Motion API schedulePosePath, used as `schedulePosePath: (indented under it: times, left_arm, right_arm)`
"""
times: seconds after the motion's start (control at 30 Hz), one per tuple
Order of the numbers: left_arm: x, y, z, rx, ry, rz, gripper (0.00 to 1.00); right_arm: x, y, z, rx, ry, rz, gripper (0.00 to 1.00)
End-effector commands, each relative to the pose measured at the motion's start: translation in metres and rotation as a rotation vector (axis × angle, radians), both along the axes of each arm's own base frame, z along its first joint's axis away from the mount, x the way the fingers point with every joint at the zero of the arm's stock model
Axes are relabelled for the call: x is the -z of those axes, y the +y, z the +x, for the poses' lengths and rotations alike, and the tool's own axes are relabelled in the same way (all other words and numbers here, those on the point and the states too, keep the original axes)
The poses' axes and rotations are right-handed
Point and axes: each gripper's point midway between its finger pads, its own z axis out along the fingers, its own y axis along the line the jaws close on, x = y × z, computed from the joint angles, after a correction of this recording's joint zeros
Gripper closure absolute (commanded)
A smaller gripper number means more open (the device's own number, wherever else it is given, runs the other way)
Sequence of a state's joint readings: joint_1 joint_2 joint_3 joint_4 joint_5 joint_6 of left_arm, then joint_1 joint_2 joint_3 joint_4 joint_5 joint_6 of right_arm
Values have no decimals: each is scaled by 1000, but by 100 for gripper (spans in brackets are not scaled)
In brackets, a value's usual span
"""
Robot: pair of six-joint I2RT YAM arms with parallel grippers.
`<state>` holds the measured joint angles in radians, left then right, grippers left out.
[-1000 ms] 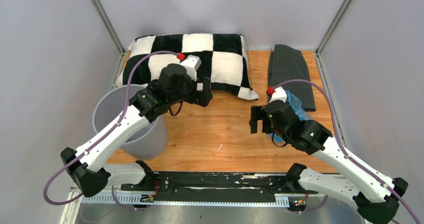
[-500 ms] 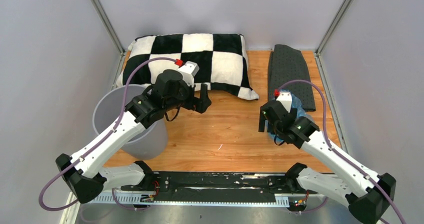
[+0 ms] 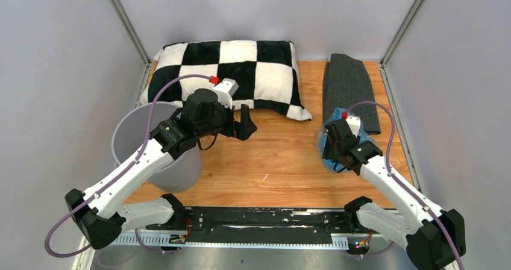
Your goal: Put the trash bags into the trash bin
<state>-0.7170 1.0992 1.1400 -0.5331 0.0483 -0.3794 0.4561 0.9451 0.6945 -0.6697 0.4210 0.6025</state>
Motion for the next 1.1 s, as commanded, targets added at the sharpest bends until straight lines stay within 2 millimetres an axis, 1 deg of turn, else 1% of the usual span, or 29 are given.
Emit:
schedulePosePath:
  times: [0.0,0.03,0.13,0.2,0.23,0.33,0.43,0.57,0.63,0.7,0.73,0.77,0.8,0.83,0.9,0.97,1.03,1.07]
  left_arm:
    - [-4,-5,-8,5,9,-76,0]
    - [-4,-5,-8,0,13,-84,0]
    - [0,-3,-8,-22,26,-87,0]
    - [3,-1,-7,-37,33,-87,0]
    - [4,0,-7,-48,35,-86,0]
    - [8,1,-5,-68,44,-87,0]
    - [10,0,-4,-77,50,-90,0]
    - [19,-3,-5,-64,74,-79,0]
    - [25,-4,-5,-55,91,-69,0]
    - [31,-7,-7,-36,110,-53,0]
    - [35,-8,-7,-30,120,-45,0]
    - [37,-9,-7,-24,123,-44,0]
    - [40,-10,-7,-19,127,-38,0]
    - [43,-10,-7,-16,132,-31,0]
    - [49,-12,-6,-1,141,-13,2]
    - [56,-16,-5,10,155,-7,3]
    - [59,-23,-3,24,161,-5,6]
    - [60,-28,-2,31,156,0,7]
  right_arm:
    - [12,14,-5,-38,43,77,49]
    - [16,19,-6,-53,59,98,55]
    - [25,39,-9,-103,92,180,79]
    - [27,57,-8,-146,92,231,94]
    - [26,67,-6,-168,87,253,99]
    - [17,96,-1,-233,72,280,100]
    - [2,130,6,-305,52,309,100]
    - [-12,173,12,-392,49,373,100]
    - [-20,187,17,-425,53,393,89]
    - [-32,195,23,-451,34,406,70]
    - [-38,196,26,-459,22,403,58]
    - [-44,196,29,-462,8,399,49]
    - [-47,195,29,-467,5,392,44]
    - [-51,192,29,-469,3,383,39]
    - [-57,182,24,-463,0,359,32]
    - [-60,165,19,-436,-9,319,29]
    - [-61,145,13,-396,-30,275,27]
    - [-64,134,9,-373,-57,264,27]
